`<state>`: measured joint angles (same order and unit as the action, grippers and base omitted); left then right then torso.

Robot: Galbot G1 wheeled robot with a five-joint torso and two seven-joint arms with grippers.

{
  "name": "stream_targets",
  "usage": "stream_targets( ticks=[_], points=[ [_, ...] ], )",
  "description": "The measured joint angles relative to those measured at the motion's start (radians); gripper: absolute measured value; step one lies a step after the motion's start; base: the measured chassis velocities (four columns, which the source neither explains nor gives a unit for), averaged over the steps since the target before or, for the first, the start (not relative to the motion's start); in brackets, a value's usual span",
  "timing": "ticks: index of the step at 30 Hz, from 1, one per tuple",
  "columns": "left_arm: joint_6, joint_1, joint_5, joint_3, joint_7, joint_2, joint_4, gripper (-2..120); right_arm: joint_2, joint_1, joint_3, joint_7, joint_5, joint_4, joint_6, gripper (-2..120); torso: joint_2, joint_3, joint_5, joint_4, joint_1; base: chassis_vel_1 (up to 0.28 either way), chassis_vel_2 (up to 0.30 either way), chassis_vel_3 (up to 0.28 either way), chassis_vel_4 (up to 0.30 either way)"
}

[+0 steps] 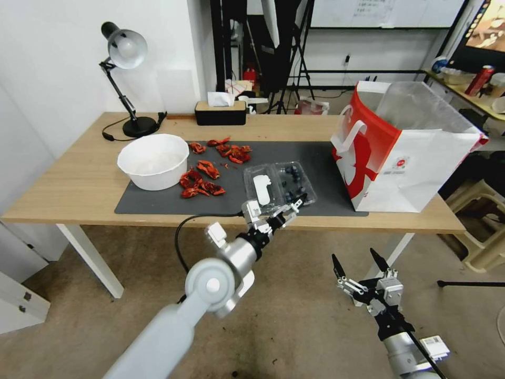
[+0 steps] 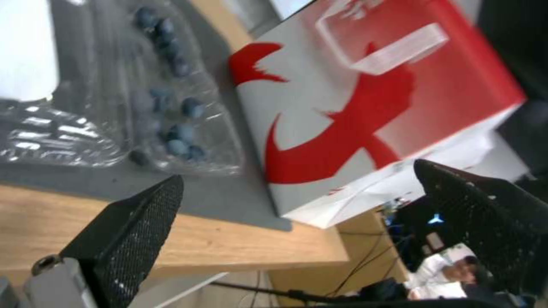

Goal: Close the takeout container lid, then place the container into the takeout bag.

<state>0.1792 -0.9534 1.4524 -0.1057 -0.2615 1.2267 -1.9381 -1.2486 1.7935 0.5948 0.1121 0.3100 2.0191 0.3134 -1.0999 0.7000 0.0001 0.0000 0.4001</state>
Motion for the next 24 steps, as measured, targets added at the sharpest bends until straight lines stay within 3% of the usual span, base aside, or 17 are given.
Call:
stream_targets(
  ticks=[4, 11, 24],
  points=[
    [0.032, 0.014, 0.022, -0.007, -0.068, 0.010, 0.002, 100, -0.004, -0.004, -0.003, 0.000, -0.006, -0.011, 0.003, 100, 0.000, 0.000, 0.0000, 0.0000, 0.000, 0.000, 0.000, 0.000, 0.000],
    [0.024, 0.024, 0.043, -0.013, -0.147, 0.029, 0.014, 100, -0.007, -0.013, -0.009, 0.000, -0.010, -0.022, 0.007, 100, 0.000, 0.000, 0.0000, 0.0000, 0.000, 0.000, 0.000, 0.000, 0.000],
    [-0.038, 0.042, 0.055, -0.018, -0.201, 0.058, 0.040, 100, -0.010, -0.010, -0.011, 0.000, -0.014, -0.031, 0.020, 100, 0.000, 0.000, 0.0000, 0.0000, 0.000, 0.000, 0.000, 0.000, 0.000]
  ],
)
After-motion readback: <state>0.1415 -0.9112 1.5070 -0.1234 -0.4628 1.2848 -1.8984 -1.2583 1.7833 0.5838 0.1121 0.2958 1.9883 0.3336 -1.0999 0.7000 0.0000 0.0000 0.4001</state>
